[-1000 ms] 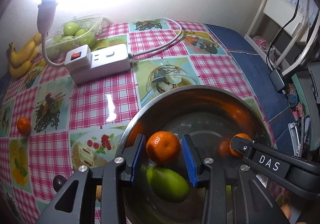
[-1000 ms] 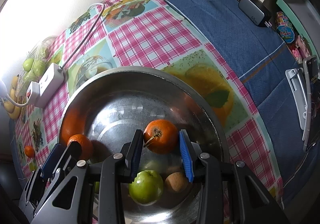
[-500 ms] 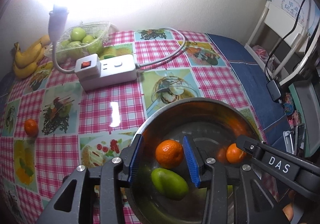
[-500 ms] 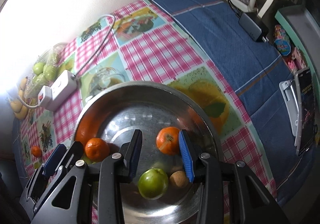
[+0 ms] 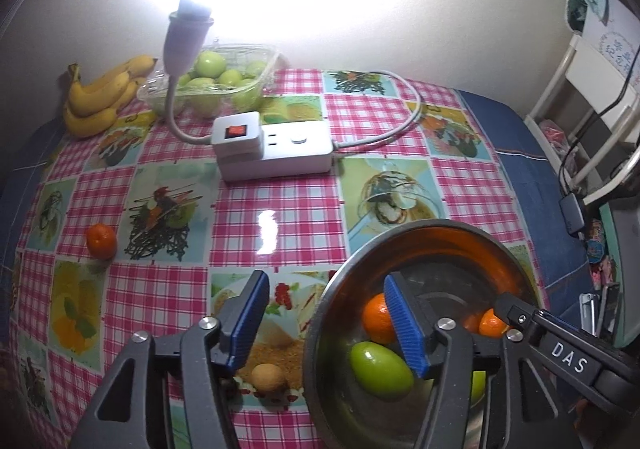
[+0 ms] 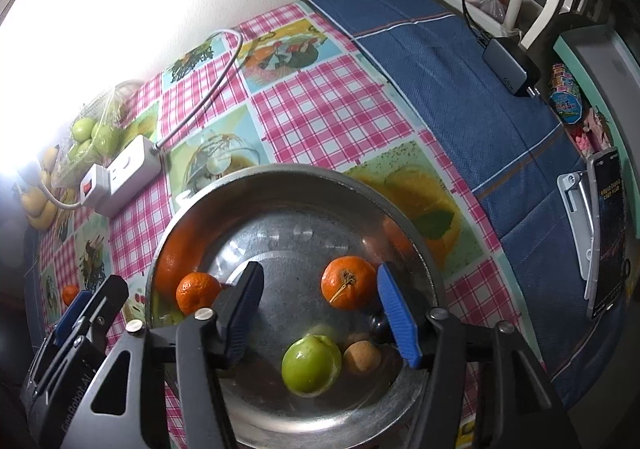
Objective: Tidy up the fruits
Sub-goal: 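Open the left gripper dropping its orange while the right gripper releases its orange, then move both grippers back from the bowl toward the dark plums and tan fruit, then grasp a dark plum with the left gripper while the right gripper grasps the tan fruit, then carry the dark plum and tan fruit over the steel bowl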
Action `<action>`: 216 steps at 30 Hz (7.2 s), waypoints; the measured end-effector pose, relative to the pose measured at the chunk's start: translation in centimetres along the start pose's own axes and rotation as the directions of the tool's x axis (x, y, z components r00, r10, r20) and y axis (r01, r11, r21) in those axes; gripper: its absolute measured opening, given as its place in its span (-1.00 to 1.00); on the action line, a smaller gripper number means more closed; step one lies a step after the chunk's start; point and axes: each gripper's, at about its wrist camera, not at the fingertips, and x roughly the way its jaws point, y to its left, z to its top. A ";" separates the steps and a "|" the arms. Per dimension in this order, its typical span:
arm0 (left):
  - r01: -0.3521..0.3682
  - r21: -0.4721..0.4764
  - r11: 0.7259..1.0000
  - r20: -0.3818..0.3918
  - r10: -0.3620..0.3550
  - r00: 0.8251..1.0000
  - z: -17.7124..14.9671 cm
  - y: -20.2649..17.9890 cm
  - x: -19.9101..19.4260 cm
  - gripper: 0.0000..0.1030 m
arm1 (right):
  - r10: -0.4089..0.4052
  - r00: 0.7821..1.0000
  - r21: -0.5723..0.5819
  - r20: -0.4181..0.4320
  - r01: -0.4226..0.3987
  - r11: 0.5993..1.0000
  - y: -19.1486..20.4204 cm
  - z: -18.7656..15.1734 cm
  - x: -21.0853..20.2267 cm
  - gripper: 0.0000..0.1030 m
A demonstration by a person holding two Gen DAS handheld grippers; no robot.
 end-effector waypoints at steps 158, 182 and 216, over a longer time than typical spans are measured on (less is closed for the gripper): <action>0.058 -0.490 0.870 -0.187 -0.170 0.967 -4.2 16.6 2.6 -0.41 | -0.005 0.983 -0.501 -0.182 -0.088 0.861 19.0 -9.5 5.6 -0.48; 0.087 -0.446 0.891 -0.098 -0.145 0.985 -2.7 15.5 -0.6 -0.42 | 0.100 0.990 -0.345 -0.103 -0.129 0.929 13.6 -5.6 0.6 -0.48; 0.227 -0.057 0.972 -0.310 -0.233 0.922 -4.4 -0.7 1.7 -0.41 | 0.017 0.995 -0.091 -0.099 -0.026 0.996 3.0 -2.1 1.7 -0.47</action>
